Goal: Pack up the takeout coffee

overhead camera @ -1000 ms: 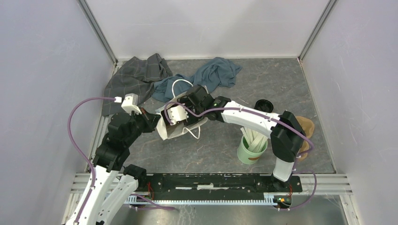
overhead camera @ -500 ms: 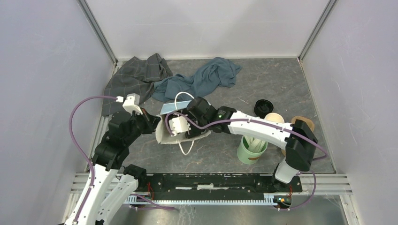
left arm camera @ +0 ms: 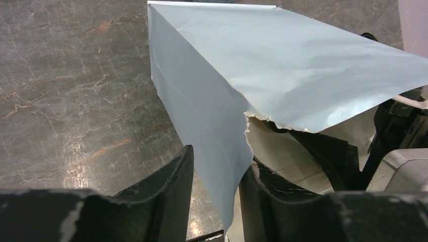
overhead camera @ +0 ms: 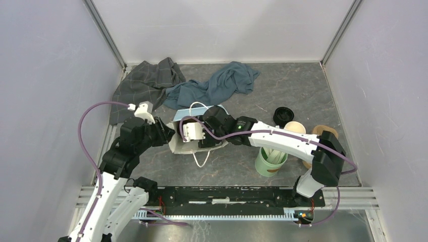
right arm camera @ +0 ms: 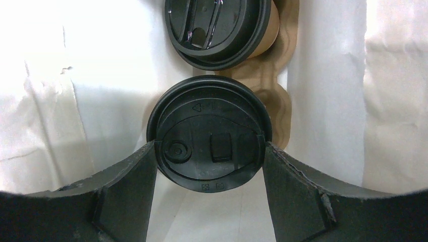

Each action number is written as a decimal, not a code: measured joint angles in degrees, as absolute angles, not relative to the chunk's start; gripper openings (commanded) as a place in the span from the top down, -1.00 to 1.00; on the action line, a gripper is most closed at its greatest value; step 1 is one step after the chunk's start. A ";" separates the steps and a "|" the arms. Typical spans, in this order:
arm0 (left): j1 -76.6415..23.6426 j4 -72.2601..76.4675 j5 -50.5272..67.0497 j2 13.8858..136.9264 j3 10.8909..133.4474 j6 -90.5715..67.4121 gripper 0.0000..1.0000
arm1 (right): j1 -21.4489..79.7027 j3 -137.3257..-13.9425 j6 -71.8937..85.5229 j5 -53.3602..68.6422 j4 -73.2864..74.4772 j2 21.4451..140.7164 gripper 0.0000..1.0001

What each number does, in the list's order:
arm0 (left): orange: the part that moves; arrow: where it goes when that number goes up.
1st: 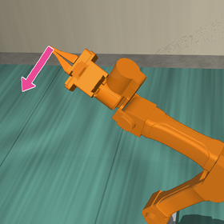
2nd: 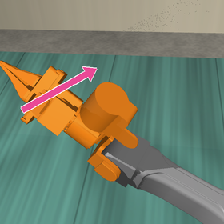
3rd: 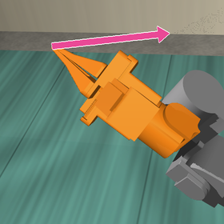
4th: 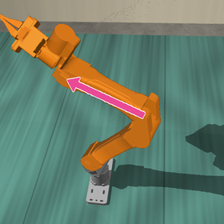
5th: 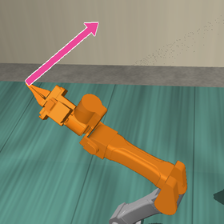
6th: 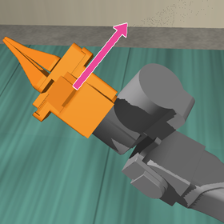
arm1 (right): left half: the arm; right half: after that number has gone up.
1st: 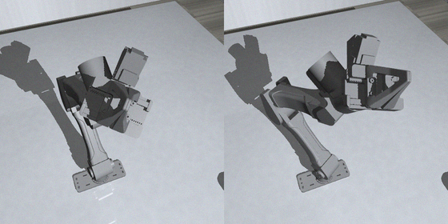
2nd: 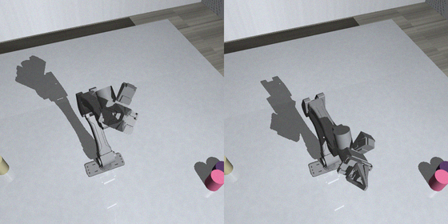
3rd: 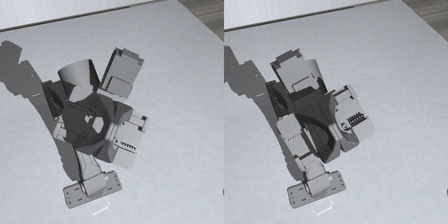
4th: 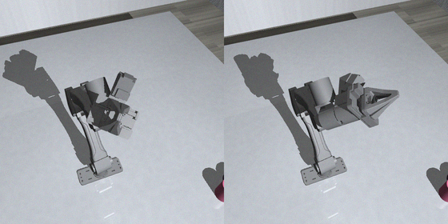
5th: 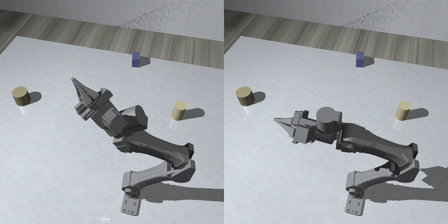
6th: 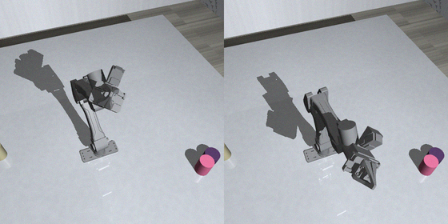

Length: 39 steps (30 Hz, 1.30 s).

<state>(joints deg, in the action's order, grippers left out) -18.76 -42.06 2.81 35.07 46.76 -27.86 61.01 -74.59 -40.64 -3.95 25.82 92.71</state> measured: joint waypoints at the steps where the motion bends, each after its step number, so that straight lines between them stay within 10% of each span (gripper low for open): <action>1: -18.76 -42.30 2.81 35.18 46.76 -27.86 0.03 | 61.01 -74.48 -40.40 -4.08 25.80 92.55 1.00; 11: -18.76 -41.78 3.18 37.01 46.46 -27.88 -0.15 | 61.01 -74.43 -39.66 -4.58 25.78 92.40 1.00; 23: -18.79 -39.62 3.44 38.63 45.36 -27.92 0.94 | 61.01 -75.99 -38.89 -5.54 26.20 92.40 1.00; 39: -19.31 -39.35 7.33 35.31 43.64 -27.92 0.96 | 60.62 -76.01 -51.64 -10.17 25.32 92.38 1.00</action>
<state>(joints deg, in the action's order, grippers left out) -19.31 -39.35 7.33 35.31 43.64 -27.92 60.62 -76.01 -51.64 -10.17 25.32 92.38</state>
